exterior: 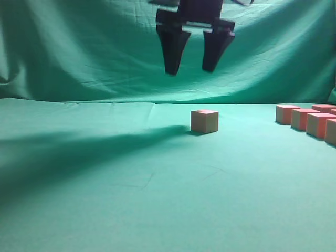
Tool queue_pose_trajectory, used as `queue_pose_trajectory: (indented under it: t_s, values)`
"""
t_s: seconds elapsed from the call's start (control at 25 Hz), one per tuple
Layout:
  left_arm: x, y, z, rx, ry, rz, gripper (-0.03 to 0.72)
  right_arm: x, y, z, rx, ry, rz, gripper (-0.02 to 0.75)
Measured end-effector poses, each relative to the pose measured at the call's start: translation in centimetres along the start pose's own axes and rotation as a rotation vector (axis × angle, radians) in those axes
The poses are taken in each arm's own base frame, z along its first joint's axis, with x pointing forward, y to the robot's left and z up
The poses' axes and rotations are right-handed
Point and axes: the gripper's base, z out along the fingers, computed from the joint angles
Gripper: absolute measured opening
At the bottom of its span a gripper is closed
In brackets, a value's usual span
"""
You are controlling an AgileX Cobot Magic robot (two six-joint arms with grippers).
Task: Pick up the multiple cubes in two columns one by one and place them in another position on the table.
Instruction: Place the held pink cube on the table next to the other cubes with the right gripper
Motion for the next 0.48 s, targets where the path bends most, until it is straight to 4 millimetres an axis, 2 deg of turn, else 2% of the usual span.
queue_pose_trajectory:
  t_s: [0.04, 0.08, 0.12, 0.2, 0.4, 0.48]
  values:
    - [0.0, 0.0, 0.0, 0.0, 0.0, 0.0, 0.0, -0.2, -0.2, -0.8, 0.024, -0.016, 0.025, 0.669]
    - [0.0, 0.0, 0.0, 0.0, 0.0, 0.0, 0.0, -0.3, -0.4, -1.6, 0.043, -0.031, 0.042, 0.61]
    - [0.0, 0.0, 0.0, 0.0, 0.0, 0.0, 0.0, -0.3, -0.4, -2.5, 0.057, -0.044, 0.062, 0.614]
    - [0.0, 0.0, 0.0, 0.0, 0.0, 0.0, 0.0, -0.2, -0.4, -4.8, 0.076, -0.082, 0.102, 0.557]
    - [0.0, 0.0, 0.0, 0.0, 0.0, 0.0, 0.0, 0.9, -0.2, -12.3, 0.141, -0.22, 0.162, 0.561]
    - [0.0, 0.0, 0.0, 0.0, 0.0, 0.0, 0.0, 2.3, -0.1, -15.0, 0.191, -0.247, 0.177, 0.561]
